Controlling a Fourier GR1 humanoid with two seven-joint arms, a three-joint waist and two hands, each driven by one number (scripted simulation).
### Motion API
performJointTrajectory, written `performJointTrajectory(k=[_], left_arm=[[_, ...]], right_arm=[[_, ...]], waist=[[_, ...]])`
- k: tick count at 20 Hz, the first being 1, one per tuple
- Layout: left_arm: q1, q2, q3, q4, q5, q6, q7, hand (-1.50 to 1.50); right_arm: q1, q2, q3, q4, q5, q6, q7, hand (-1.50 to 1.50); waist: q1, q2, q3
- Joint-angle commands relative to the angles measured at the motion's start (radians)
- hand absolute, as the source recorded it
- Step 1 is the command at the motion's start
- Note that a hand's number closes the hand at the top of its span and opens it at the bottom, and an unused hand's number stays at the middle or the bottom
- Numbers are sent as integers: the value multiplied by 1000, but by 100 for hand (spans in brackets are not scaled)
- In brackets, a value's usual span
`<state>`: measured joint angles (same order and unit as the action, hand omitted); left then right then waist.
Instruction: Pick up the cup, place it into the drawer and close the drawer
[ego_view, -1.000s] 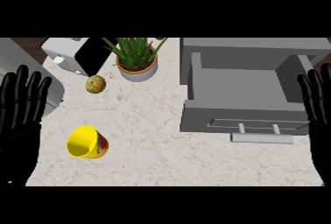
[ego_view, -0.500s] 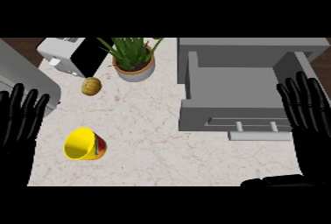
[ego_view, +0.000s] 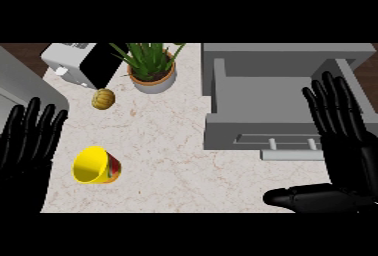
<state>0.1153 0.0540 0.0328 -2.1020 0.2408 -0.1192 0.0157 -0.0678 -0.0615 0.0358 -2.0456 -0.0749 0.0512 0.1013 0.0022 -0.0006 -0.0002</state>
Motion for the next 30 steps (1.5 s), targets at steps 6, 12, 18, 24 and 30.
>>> performJointTrajectory(k=[6, 12, 18, 24, 30], left_arm=[[-59, 7, 33, -15, 27, 30, 97, -150], [16, -37, 7, 97, -51, 9, -46, -150], [68, -37, 18, 89, -54, 4, -37, -150], [109, -2, 97, 229, -19, -82, -137, -150], [89, -12, 120, 332, -93, -36, -203, -150]], right_arm=[[43, -19, -59, 14, -45, 58, -70, -150], [-27, 12, -5, 24, 2, 12, 4, -150], [28, -11, -43, -41, -42, 44, 21, -150], [-67, -22, -84, 83, -50, 51, -29, -150], [-95, -21, -82, 6, -44, 13, 72, -150]], waist=[[-2, 0, 0], [0, 0, 0], [-2, 0, 0], [1, 1, 0], [0, 0, 0]])
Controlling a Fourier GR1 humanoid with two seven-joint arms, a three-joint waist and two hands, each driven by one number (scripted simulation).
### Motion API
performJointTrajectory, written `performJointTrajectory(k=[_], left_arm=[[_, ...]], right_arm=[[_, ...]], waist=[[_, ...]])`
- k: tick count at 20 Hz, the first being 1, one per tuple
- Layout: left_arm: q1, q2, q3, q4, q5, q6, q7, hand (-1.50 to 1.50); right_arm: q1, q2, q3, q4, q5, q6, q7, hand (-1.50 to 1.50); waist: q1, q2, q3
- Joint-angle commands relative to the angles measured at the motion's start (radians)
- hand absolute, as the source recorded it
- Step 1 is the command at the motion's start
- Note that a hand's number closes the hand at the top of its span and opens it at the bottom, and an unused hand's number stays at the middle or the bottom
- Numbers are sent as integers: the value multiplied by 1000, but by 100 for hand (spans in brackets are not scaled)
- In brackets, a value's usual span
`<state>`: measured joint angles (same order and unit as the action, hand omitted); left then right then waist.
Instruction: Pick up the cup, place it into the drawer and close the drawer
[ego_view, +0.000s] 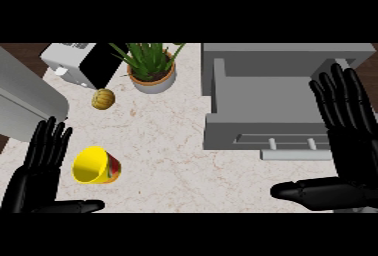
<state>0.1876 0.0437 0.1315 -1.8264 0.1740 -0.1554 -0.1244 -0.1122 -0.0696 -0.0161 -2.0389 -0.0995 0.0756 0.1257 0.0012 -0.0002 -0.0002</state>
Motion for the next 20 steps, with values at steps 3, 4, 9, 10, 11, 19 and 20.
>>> performJointTrajectory(k=[3, 4, 9, 10, 11, 19, 20], left_arm=[[63, 28, 63, 53, 25, -52, -77, -150], [2, 15, 45, 157, -28, -32, -122, -150], [-58, 62, 106, 324, -3, -77, -195, -150], [-13, 9, 42, 276, -64, -41, -207, -150], [-32, 33, 73, 299, -35, -55, -196, -150], [-69, 72, 107, 449, -29, -101, -284, -150], [-107, 61, 109, 537, -57, -75, -343, -150]], right_arm=[[31, -12, -16, -9, -23, 29, -13, -150], [31, -38, -54, -23, -60, 47, 14, -150], [39, -5, -1, -13, -27, 39, 4, -150], [36, 23, 17, 33, 13, 26, -70, -150], [-5, 5, 9, 3, 7, 14, -5, -150], [79, -22, -27, -86, -62, 71, 18, -150], [42, 15, 9, -34, -1, 21, -4, -150]], waist=[[2, -1, 0], [-1, 0, 0], [-1, 0, 0], [1, 0, 0], [0, 0, 0], [-1, 0, 0], [-1, 0, 0]])
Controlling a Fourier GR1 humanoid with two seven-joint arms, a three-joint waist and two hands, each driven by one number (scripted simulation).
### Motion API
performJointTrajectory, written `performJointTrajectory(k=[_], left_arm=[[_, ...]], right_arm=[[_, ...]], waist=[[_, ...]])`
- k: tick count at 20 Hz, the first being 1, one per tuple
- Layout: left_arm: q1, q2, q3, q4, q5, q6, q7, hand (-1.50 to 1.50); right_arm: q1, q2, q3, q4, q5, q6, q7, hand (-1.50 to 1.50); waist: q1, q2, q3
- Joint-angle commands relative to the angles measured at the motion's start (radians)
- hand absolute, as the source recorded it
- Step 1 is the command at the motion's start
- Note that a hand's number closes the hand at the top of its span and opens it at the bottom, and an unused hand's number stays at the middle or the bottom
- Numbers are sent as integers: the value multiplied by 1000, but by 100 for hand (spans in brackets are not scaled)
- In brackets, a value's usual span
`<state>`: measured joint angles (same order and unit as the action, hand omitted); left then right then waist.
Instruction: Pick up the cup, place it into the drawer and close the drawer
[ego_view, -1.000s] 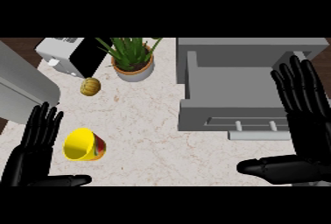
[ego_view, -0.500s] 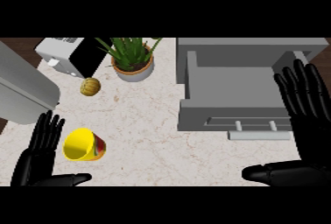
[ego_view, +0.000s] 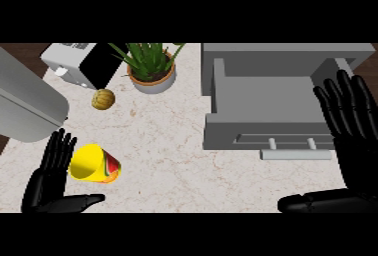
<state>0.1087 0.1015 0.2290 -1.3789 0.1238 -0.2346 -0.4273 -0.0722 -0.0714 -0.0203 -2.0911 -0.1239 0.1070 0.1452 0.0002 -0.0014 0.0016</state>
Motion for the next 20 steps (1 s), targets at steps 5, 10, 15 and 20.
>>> performJointTrajectory(k=[5, 10, 15, 20], left_arm=[[-96, 17, 37, 313, -25, -17, -181, -150], [-112, 62, 67, 330, -2, -31, -169, -150], [-114, 49, 47, 416, -38, -37, -256, -150], [-164, 42, 41, 421, -34, -14, -222, -150]], right_arm=[[22, -10, 1, -20, -14, 23, 17, -150], [-19, -16, -43, 33, -34, 24, -15, -150], [-2, 17, 16, -23, 0, -7, 25, -150], [-51, -19, -20, -19, -16, -3, 71, -150]], waist=[[-5, 3, -2], [-2, 2, -2], [-4, 2, -2], [-3, 1, -2]])
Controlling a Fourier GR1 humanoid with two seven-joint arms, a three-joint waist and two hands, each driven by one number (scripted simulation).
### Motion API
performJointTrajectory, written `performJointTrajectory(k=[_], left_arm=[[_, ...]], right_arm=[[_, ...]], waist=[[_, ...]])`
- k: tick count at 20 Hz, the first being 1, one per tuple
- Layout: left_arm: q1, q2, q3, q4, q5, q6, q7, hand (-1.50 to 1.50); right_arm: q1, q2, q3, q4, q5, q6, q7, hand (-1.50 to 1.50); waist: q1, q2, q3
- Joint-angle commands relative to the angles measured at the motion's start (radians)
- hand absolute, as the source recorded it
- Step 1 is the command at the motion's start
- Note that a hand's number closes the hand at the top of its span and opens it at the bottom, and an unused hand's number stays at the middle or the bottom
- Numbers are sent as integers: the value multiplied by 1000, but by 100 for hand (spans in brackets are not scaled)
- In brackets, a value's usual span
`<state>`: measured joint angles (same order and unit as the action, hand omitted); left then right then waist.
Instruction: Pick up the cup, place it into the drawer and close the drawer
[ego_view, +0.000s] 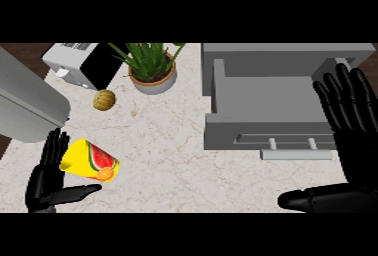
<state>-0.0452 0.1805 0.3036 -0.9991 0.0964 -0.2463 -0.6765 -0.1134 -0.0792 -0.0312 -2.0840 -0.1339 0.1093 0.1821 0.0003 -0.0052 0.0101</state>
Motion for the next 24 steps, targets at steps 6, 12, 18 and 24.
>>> performJointTrajectory(k=[6, 12, 18, 24], left_arm=[[-60, 32, 3, 197, 5, -81, -79, -150], [-103, -15, -1, 333, -7, -84, -189, -150], [-134, -33, -10, 350, 20, -123, -154, -150], [-203, -14, -6, 411, 61, -229, -159, -150]], right_arm=[[48, 23, 7, 12, -5, 16, -66, -150], [46, -4, -20, -1, -35, 35, -40, -150], [74, 21, 31, -52, 2, 7, 3, -150], [27, -2, -14, -21, -33, 16, 5, -150]], waist=[[-4, 6, -11], [-8, 7, -11], [-9, 5, -11], [-12, 8, -11]])
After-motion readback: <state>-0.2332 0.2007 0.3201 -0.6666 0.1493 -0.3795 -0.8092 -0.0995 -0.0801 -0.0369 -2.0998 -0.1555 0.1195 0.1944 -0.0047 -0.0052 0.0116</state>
